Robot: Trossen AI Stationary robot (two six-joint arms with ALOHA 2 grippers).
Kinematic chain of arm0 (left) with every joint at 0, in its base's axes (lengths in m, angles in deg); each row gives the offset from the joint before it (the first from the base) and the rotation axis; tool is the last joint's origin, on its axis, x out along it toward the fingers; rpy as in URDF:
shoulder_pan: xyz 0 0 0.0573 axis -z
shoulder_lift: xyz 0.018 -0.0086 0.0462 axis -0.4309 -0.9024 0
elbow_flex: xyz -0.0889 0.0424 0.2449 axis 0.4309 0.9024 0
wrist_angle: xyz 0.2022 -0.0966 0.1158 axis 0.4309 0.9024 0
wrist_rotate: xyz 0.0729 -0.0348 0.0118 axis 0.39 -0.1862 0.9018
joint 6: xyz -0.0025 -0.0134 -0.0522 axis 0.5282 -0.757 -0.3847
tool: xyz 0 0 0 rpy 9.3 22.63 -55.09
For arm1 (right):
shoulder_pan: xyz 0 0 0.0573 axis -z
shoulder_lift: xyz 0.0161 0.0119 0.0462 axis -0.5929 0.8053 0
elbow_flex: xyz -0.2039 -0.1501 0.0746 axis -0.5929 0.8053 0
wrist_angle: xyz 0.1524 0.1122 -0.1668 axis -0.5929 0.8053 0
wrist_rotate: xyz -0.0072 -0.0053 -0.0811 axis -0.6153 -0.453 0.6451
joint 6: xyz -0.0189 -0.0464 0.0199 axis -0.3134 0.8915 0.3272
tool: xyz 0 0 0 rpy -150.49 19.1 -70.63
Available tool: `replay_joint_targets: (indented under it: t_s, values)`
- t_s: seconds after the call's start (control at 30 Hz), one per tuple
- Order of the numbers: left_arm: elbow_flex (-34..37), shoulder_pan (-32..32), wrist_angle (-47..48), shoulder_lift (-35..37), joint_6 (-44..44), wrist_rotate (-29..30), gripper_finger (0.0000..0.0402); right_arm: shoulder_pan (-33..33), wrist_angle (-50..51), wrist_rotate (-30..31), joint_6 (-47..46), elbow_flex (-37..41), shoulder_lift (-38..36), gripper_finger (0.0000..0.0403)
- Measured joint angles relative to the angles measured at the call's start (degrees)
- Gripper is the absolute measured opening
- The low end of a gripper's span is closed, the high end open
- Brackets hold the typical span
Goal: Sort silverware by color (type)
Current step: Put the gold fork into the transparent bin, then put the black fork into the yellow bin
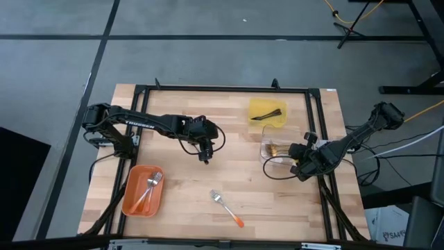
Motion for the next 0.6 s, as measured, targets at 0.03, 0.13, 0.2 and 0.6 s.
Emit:
replay_joint_targets:
  t_s: [0.03, 0.13, 0.2, 0.6]
  values:
    - [0.0, -0.02, 0.0, 0.0, 0.02, 0.0, 0.0118, 0.0, 0.0, 0.0, 0.0, 0.0, 0.0, 0.0017]
    - [0.0, -0.02, 0.0, 0.0, 0.01, 0.0, 0.0118, 0.0, 0.0, -0.04, 0.0, 0.0, 0.0, 0.0036]
    - [0.0, 0.0, 0.0, 0.0, 0.02, 0.0, 0.0118, 0.0, 0.0, -0.04, -0.05, 0.0, 0.0, 0.0054]
    - [0.0, -0.02, 0.0, 0.0, 0.02, -0.02, 0.0118, 0.0, 0.0, -0.02, -0.09, 0.0, 0.02, 0.0108]
